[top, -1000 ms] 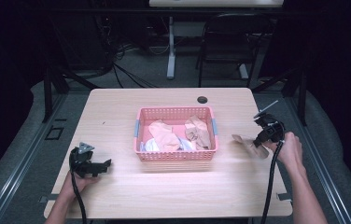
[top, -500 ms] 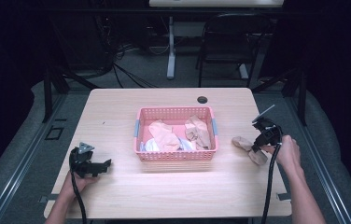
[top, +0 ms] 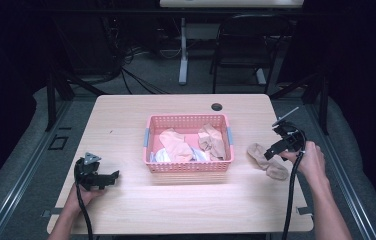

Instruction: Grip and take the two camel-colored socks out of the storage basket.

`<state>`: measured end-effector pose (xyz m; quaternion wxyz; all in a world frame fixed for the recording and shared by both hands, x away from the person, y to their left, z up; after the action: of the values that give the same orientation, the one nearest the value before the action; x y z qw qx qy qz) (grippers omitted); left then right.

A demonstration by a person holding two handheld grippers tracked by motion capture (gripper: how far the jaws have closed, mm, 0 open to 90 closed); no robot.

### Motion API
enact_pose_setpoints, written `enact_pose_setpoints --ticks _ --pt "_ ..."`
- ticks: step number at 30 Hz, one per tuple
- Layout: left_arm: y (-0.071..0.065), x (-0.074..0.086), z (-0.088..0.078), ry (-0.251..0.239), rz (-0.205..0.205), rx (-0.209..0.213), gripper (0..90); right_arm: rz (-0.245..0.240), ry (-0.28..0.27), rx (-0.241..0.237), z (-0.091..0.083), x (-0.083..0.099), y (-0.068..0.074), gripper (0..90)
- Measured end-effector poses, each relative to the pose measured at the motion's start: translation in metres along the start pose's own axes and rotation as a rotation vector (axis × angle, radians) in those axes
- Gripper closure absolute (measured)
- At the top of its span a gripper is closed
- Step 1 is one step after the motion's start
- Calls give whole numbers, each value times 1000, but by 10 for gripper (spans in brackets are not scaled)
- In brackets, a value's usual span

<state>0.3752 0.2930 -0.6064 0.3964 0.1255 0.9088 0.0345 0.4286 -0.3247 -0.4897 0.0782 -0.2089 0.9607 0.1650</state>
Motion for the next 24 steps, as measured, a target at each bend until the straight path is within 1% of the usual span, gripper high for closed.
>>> enact_pose_setpoints --ticks 1,2,3,4,5,6,9,10,12,14,15,16,19,21,24 --pt "0 0 0 0 0 0 5 -8 -5 1 -6 -1 3 0" --pt "0 0 0 0 0 0 5 -8 -5 1 -6 -1 3 0" --pt "0 0 0 0 0 0 5 -7 -25 4 -8 -2 5 0" --pt "0 0 0 0 0 0 5 -18 -19 10 -13 -3 7 0" --pt "0 0 0 0 0 0 5 -18 -33 5 -16 -4 9 0" --pt "0 0 0 0 0 0 5 -22 -31 21 -20 -5 11 0" --pt "0 0 0 0 0 0 5 -35 -30 42 -33 -9 16 0" --pt "0 0 0 0 0 0 5 -39 -37 32 -38 -11 19 0" --pt "0 0 0 0 0 0 5 -50 -38 43 -47 -15 23 0" --pt "0 0 0 0 0 0 5 -59 -51 49 -54 -19 29 0" --pt "0 0 0 0 0 0 5 -75 -51 58 -60 -24 35 0" --pt "0 0 0 0 0 0 5 -75 -51 58 -60 -24 35 0" --pt "0 0 0 1 0 -2 4 -104 -51 62 -64 -31 46 0" --pt "0 0 0 1 0 -2 3 -118 -55 53 -66 -37 53 0" --pt "0 0 0 0 0 -2 3 -145 -53 60 -68 -45 65 0"
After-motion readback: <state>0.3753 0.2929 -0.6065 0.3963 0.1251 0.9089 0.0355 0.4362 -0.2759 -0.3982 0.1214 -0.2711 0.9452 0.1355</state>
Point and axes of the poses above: each handheld gripper's, and its own axes: z roughly forward along the jaws, x roughly out of its underside, y roughly to its left, the point moved 2 cm from there along z, roughly forward along the jaws, and after that the axes turned 14 degrees about -x, right-handed, at the moved point
